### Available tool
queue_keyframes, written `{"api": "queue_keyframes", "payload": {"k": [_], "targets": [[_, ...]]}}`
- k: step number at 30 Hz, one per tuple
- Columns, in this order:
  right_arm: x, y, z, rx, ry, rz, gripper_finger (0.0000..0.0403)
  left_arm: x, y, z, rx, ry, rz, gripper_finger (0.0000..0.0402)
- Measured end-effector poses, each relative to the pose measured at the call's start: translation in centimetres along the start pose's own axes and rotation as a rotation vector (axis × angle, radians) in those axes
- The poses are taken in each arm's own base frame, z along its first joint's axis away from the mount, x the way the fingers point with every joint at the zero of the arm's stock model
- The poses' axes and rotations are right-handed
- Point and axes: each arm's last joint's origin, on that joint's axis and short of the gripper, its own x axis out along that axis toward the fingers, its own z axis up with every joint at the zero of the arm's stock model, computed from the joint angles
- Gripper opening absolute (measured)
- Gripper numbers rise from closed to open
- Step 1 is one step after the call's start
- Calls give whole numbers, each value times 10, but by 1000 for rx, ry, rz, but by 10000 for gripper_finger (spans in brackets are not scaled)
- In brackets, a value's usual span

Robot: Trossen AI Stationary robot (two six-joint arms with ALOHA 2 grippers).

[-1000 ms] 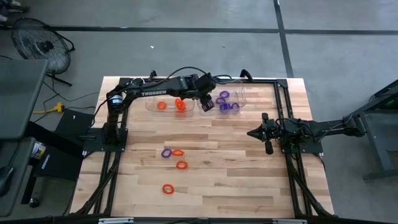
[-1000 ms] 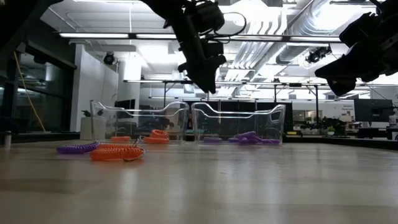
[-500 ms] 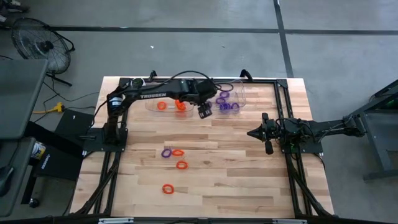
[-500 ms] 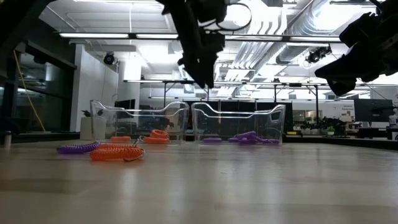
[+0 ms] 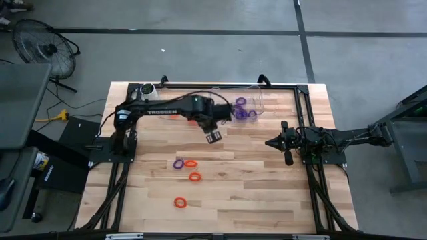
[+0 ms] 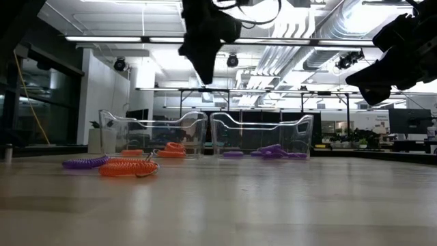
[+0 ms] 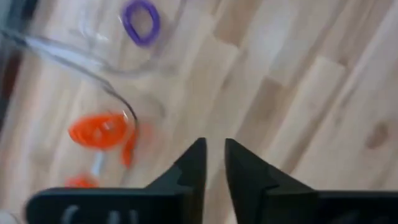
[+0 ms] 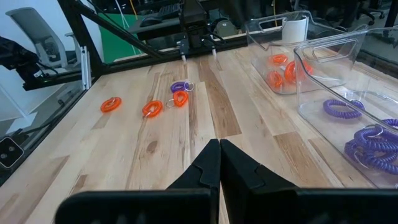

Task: Sort spring keychains
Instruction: Put the violet spring keychain into the right bin

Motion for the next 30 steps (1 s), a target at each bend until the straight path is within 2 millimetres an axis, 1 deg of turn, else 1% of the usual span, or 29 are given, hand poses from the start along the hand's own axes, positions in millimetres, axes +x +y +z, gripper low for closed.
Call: {"api": "queue_keyframes", "payload": {"k": [3, 5, 9, 14, 17, 19, 21, 24, 26, 28, 30], "targets": [[0, 0, 0, 0, 0, 0, 0, -3, -12, -9, -34, 45, -9, 18], [0, 0, 0, 0, 0, 0, 0, -5, -20, -14, -48, 62, -7, 5], [0, 0, 0, 0, 0, -1, 0, -7, -34, -24, -76, 94, 4, 10], [0, 0, 0, 0, 0, 0, 0, 5, -47, -41, -120, 155, 31, 11], [0, 0, 0, 0, 0, 0, 0, 1, -49, -56, -132, 153, 19, 12], [0, 0, 0, 0, 0, 0, 0, 3, -53, -65, -149, 135, -20, 12], [0, 0, 0, 0, 0, 0, 0, 6, -54, -81, -156, 156, -29, 12], [0, 0, 0, 0, -1, 0, 0, 5, -52, -99, -206, 123, -61, 12], [0, 0, 0, 0, -1, 0, 0, 5, -48, -117, -219, 157, -49, 12], [0, 0, 0, 0, -1, 0, 0, 8, -49, -125, -245, 144, -76, 12], [0, 0, 0, 0, 0, 0, 0, 12, -48, -141, -248, 189, -48, 12]]}}
